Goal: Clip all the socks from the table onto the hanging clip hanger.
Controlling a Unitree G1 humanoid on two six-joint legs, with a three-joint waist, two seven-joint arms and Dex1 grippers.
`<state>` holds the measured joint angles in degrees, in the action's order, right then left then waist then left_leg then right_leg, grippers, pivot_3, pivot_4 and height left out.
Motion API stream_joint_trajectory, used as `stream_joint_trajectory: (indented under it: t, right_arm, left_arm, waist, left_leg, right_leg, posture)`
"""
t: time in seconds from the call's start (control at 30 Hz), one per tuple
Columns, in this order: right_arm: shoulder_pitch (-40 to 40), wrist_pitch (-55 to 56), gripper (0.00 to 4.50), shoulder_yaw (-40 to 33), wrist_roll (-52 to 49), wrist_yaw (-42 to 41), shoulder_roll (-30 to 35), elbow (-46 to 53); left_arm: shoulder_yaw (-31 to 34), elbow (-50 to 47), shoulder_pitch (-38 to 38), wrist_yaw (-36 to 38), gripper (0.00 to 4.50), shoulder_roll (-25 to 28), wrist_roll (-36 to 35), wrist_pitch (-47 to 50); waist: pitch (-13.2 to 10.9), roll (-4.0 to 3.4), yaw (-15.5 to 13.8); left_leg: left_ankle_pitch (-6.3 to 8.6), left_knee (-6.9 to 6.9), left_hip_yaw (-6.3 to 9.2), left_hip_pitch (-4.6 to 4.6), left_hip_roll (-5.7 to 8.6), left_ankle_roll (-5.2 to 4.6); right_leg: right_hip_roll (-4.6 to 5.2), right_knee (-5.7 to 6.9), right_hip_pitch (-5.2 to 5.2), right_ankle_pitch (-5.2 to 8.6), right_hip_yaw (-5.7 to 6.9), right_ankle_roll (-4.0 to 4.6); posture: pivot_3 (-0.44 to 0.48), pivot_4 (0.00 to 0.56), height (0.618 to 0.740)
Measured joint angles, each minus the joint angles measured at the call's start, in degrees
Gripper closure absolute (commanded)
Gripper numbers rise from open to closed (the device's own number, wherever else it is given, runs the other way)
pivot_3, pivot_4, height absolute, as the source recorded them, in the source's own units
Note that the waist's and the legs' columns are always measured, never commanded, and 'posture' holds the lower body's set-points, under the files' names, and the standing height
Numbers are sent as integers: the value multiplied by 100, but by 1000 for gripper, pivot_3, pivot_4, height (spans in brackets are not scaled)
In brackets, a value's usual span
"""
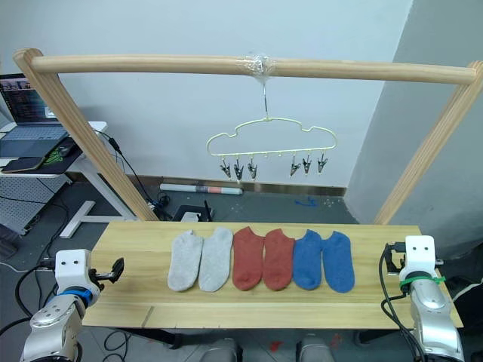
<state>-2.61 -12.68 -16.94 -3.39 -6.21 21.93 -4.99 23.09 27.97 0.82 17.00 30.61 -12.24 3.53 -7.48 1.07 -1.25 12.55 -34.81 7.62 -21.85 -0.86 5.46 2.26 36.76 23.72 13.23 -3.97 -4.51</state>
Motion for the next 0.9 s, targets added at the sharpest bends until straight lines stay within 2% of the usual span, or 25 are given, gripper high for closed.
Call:
stream_joint_trajectory:
  t: [0.9]
  right_arm:
    - [-67, -4, 0, 10, 5, -18, 63, 0]
  left_arm:
    - [111, -86, -26, 75, 26, 1, -127, 12]
  waist:
    - [-1, 0, 1]
  left_leg:
    - [0, -1, 0, 1, 0, 0]
  right_leg:
    - [0, 1, -1, 0, 0, 0]
  posture:
    - [146, 97, 740]
